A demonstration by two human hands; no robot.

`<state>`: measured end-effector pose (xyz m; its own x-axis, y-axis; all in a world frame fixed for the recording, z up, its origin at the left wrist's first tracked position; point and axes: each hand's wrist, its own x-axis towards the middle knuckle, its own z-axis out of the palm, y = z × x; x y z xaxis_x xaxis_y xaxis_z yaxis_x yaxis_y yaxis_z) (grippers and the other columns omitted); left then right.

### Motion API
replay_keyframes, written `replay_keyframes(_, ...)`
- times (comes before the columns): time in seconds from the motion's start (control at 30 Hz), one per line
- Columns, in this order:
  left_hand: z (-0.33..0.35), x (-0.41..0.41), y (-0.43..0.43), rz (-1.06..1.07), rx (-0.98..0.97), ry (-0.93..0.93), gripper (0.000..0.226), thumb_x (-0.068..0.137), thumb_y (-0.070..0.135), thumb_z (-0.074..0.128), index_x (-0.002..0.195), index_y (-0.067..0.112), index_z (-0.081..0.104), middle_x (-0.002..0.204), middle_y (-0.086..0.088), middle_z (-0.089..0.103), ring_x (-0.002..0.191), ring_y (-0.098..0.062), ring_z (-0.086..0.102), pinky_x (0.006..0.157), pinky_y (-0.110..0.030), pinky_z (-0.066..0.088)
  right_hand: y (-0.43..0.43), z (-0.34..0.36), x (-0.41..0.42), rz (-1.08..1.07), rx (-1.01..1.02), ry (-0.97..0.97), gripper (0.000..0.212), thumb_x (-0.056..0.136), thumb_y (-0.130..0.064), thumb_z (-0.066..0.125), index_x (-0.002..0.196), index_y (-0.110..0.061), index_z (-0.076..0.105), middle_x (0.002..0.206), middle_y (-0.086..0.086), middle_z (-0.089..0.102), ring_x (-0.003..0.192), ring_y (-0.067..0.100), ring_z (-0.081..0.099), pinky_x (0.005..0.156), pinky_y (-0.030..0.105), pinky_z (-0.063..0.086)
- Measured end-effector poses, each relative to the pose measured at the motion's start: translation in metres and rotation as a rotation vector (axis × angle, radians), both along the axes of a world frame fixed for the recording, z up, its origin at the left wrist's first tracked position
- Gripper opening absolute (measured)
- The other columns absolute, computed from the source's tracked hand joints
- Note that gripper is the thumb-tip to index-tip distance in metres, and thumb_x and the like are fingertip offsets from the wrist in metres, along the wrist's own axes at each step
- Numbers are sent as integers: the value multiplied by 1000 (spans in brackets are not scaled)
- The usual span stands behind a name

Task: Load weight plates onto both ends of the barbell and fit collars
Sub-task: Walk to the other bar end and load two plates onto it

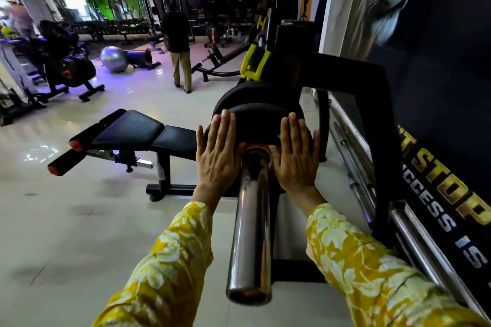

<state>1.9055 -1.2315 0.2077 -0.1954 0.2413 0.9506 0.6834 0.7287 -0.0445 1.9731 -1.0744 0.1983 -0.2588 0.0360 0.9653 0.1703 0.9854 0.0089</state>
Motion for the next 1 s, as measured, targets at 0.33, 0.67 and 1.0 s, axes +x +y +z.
replay_keyframes(0.33, 2, -68, 31, -79, 14, -32, 59, 101, 35, 23, 148, 23, -10, 155, 13, -19, 142, -4, -6, 116, -34, -3, 27, 3, -63, -63, 2, -15, 57, 100, -41, 14, 146, -20, -10, 153, -7, -23, 142, 9, -15, 115, 36, -8)
replay_keyframes(0.67, 0, -74, 36, -43, 3, 39, 58, 101, 34, 26, 149, 19, -3, 156, 9, -13, 143, -8, 0, 116, -37, 4, 30, 3, -66, -104, 18, -35, 56, 100, -41, 15, 146, -18, -8, 154, -5, -20, 142, 11, -12, 116, 38, -6)
replay_keyframes(1.0, 36, -34, -5, -410, 23, -405, 53, 96, 34, 36, 141, 6, 32, 145, -13, 39, 134, -20, 34, 111, -36, 29, -1, 36, -28, 240, -314, -216, 53, 95, -36, 33, 142, -12, 27, 149, 12, 31, 139, 20, 19, 114, 41, 9)
